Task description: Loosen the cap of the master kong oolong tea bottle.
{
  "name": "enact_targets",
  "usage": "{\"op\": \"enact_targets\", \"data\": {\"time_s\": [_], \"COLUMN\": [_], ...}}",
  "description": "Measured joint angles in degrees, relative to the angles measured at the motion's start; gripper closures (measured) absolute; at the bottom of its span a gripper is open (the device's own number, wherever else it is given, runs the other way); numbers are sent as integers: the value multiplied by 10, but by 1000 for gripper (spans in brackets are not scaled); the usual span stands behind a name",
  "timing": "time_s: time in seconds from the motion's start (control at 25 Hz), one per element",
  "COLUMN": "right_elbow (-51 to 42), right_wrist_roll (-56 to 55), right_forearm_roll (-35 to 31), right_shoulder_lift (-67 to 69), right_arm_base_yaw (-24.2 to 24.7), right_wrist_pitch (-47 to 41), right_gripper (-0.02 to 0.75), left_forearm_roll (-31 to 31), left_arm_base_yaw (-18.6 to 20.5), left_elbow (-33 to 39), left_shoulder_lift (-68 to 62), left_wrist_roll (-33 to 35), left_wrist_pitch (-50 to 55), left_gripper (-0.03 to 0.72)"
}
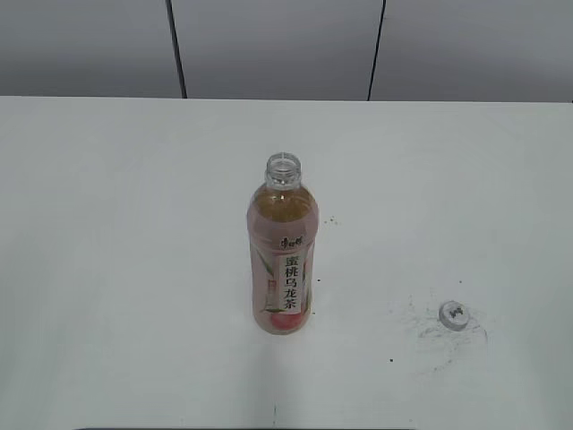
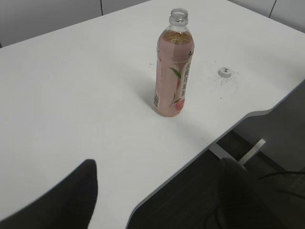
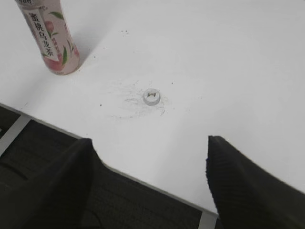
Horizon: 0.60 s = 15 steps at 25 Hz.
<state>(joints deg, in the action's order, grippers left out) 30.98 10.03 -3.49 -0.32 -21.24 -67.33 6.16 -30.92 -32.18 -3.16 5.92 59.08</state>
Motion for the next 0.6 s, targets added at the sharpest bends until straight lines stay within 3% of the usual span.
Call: {"op": "enact_targets", "data": {"time_s": [0.6], "right_elbow": [-16], "right_wrist_roll": [-1], "right_forearm_roll": [10], "right_shoulder_lift": [0], "right_arm_base_yaw": [0], "right_wrist_pitch": [36], "right_gripper": [183], "left_forearm_roll": [23], "left_arm_base_yaw": [0], "left_elbow": [0], "left_shoulder_lift": [-11], "left_wrist_roll": [-1], "left_wrist_pitch": [-3], "left_gripper": [219]}}
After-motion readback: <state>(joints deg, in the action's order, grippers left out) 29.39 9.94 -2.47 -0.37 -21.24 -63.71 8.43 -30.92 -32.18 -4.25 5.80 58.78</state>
